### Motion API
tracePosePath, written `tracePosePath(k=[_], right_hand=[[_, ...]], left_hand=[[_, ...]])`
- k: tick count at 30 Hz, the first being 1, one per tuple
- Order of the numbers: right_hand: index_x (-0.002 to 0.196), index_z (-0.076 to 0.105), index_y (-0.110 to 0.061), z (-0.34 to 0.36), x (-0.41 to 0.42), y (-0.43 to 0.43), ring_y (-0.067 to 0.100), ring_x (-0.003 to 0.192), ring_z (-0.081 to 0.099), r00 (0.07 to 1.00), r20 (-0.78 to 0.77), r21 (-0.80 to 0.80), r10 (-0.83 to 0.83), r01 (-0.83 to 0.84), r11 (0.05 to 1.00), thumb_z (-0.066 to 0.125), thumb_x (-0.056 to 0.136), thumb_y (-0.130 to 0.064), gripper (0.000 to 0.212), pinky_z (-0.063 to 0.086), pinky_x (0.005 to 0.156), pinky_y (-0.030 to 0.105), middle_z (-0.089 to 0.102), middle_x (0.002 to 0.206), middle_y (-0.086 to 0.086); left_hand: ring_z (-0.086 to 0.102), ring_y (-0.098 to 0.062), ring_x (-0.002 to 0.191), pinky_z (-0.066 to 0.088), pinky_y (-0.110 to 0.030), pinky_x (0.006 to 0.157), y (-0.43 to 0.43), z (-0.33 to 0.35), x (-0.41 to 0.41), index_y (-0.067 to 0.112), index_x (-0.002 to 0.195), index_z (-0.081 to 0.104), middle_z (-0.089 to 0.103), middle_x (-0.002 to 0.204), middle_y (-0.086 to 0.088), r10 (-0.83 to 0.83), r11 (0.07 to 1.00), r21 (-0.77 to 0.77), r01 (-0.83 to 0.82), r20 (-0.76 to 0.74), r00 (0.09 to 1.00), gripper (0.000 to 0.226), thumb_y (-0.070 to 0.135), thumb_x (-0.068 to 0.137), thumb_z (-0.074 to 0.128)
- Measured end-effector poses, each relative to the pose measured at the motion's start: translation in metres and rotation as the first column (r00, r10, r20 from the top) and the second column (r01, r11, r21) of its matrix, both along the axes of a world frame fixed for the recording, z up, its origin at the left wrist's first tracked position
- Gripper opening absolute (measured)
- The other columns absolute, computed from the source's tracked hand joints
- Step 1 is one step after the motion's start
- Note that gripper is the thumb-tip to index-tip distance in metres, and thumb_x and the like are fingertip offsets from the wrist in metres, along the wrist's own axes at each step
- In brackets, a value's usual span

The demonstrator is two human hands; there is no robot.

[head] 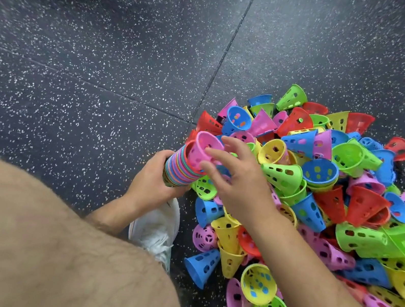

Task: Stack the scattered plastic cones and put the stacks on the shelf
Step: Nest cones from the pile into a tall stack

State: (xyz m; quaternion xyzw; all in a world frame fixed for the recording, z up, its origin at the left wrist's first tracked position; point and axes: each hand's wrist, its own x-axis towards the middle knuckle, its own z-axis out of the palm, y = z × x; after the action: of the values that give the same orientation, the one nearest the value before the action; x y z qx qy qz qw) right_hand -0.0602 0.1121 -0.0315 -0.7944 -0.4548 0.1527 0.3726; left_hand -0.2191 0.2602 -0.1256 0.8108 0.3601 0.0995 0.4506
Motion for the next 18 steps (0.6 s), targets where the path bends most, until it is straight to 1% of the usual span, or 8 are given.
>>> tracePosePath(k=[2, 3, 5, 7, 8, 11, 15, 18], right_hand=[[0.129, 0.063, -0.011, -0.005, -0.002, -0.001, 0.019, 0.132, 0.045, 0.999, -0.007, -0.077, 0.035, -0.035, 0.996, 0.064, 0.095, -0.037, 0.043, 0.035, 0.112, 0.031, 0.051, 0.139, 0.008], [0.129, 0.06, -0.009, -0.006, -0.001, -0.003, 0.018, 0.13, 0.045, 1.0, -0.015, -0.073, 0.003, -0.004, 0.997, 0.061, 0.098, -0.036, 0.042, 0.036, 0.111, 0.031, 0.052, 0.135, 0.007], [0.122, 0.057, -0.006, -0.01, 0.002, -0.009, 0.02, 0.117, 0.05, 0.995, -0.034, -0.071, -0.093, 0.09, 0.993, 0.057, 0.1, -0.03, 0.032, 0.041, 0.102, 0.032, 0.055, 0.121, 0.006], [0.118, 0.053, -0.008, -0.017, 0.004, -0.014, 0.02, 0.108, 0.05, 0.991, -0.021, -0.185, -0.133, 0.127, 0.974, 0.055, 0.099, -0.028, 0.028, 0.042, 0.095, 0.035, 0.054, 0.113, 0.003], [0.119, 0.052, -0.01, -0.021, 0.004, -0.015, 0.02, 0.109, 0.049, 0.993, 0.003, -0.256, -0.122, 0.118, 0.959, 0.056, 0.098, -0.03, 0.03, 0.042, 0.095, 0.036, 0.054, 0.113, 0.002], [0.126, 0.05, -0.013, -0.032, 0.001, -0.006, 0.025, 0.116, 0.047, 0.992, 0.127, -0.419, 0.005, 0.049, 0.907, 0.06, 0.093, -0.044, 0.047, 0.041, 0.098, 0.038, 0.056, 0.118, 0.004], [0.13, 0.046, -0.016, -0.048, -0.007, 0.016, 0.026, 0.117, 0.046, 0.924, 0.31, -0.575, 0.223, -0.005, 0.818, 0.064, 0.08, -0.065, 0.071, 0.038, 0.1, 0.039, 0.057, 0.123, 0.003], [0.124, 0.048, -0.017, -0.06, -0.012, 0.023, 0.028, 0.113, 0.047, 0.887, 0.366, -0.623, 0.28, 0.01, 0.782, 0.067, 0.078, -0.065, 0.069, 0.037, 0.094, 0.04, 0.059, 0.118, 0.005]], left_hand=[[0.062, 0.0, 0.102, 0.048, -0.025, 0.081, -0.001, 0.0, 0.003, 0.034, 0.12, 0.056, 0.066, 0.111, 0.016, 0.0, 1.0, -0.005, 0.0, 0.009, 1.0, 0.064, 0.045, 0.065, 0.088], [0.062, -0.001, 0.102, 0.049, -0.027, 0.081, -0.001, 0.001, 0.005, 0.033, 0.12, 0.056, 0.066, 0.111, 0.015, 0.002, 1.0, -0.008, -0.002, 0.011, 1.0, 0.064, 0.045, 0.065, 0.087], [0.063, -0.002, 0.101, 0.051, -0.032, 0.083, -0.001, 0.002, 0.006, 0.032, 0.119, 0.056, 0.066, 0.11, 0.016, 0.008, 1.0, -0.009, -0.008, 0.014, 1.0, 0.065, 0.048, 0.065, 0.087], [0.064, -0.005, 0.102, 0.053, -0.038, 0.085, 0.0, 0.003, 0.005, 0.034, 0.119, 0.055, 0.066, 0.111, 0.017, 0.018, 1.0, 0.0, -0.018, 0.005, 1.0, 0.066, 0.048, 0.065, 0.089], [0.065, -0.007, 0.103, 0.054, -0.04, 0.087, 0.002, 0.003, 0.005, 0.035, 0.12, 0.054, 0.066, 0.112, 0.017, 0.023, 1.0, 0.005, -0.023, 0.001, 1.0, 0.066, 0.047, 0.066, 0.091], [0.067, -0.008, 0.103, 0.056, -0.044, 0.09, 0.006, 0.004, 0.003, 0.035, 0.121, 0.055, 0.067, 0.112, 0.016, 0.058, 0.998, -0.011, -0.058, 0.011, 0.998, 0.069, 0.049, 0.064, 0.091], [0.065, 0.003, 0.094, 0.053, -0.034, 0.08, 0.005, 0.006, -0.001, 0.037, 0.115, 0.056, 0.067, 0.108, 0.017, 0.102, 0.994, -0.046, -0.101, 0.018, 0.995, 0.069, 0.059, 0.057, 0.084], [0.064, 0.006, 0.094, 0.048, -0.026, 0.075, 0.003, 0.007, -0.005, 0.036, 0.114, 0.055, 0.066, 0.108, 0.018, 0.103, 0.994, -0.047, -0.103, 0.005, 0.995, 0.068, 0.06, 0.057, 0.081]])
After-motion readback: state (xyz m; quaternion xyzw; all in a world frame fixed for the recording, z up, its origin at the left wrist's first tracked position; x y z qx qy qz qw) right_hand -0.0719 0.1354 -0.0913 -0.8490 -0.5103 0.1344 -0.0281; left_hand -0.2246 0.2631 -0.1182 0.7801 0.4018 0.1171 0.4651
